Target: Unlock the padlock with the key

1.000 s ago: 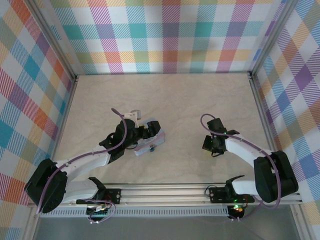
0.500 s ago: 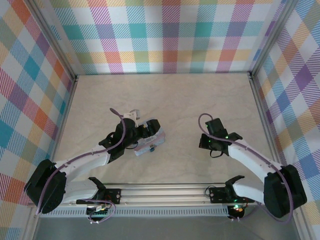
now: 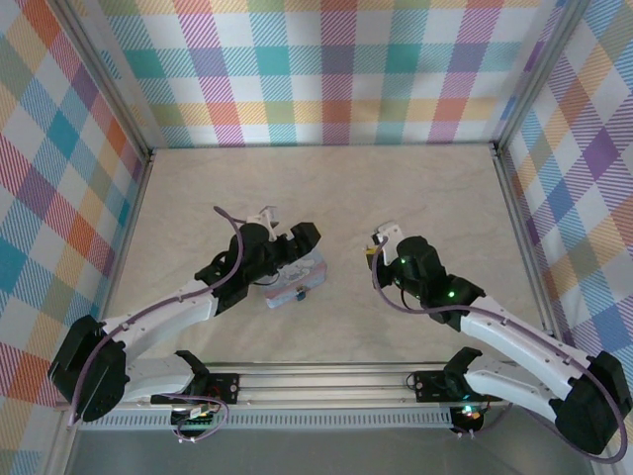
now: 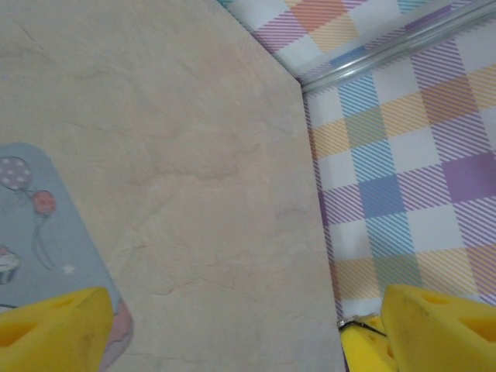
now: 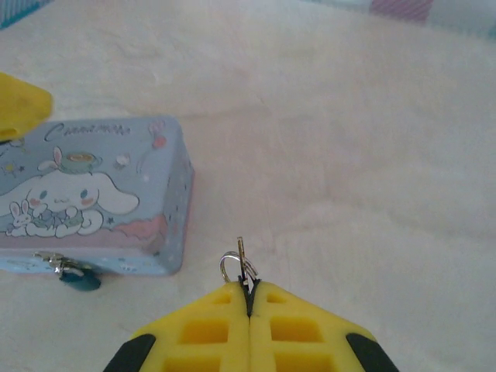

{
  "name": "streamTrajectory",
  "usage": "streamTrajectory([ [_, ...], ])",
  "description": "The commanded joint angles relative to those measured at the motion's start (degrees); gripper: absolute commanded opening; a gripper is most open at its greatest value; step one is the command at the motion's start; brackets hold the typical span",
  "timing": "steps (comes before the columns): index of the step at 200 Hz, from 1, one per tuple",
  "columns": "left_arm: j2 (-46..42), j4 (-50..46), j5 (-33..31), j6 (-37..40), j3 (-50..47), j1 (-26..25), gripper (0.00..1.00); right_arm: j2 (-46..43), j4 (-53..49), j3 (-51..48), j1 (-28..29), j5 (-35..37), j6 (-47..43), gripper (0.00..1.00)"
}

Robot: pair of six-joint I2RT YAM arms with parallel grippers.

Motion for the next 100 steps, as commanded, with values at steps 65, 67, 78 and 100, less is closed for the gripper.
streamTrajectory([
  [65,5.37,-0.07,2.58,-5.51,6.39,-5.54,0.78,-0.34,9.67,-3.9,2.18,-2.63,-20.03,0.0],
  [67,5.51,-0.04,2.6,-5.62,6.47,-5.63,0.78,-0.31,9.65,-3.82,2.21,-2.47,-20.17,0.0],
  [78,6.32,0.29,2.55,-5.89,7.09,-6.35,0.76,-0.11,9.35,-3.65,2.49,-1.92,-20.59,0.0],
  [100,8.43,0.76,2.93,-6.3,8.74,-7.6,0.71,0.82,8.95,-3.3,3.16,-0.45,-21.28,0.0],
])
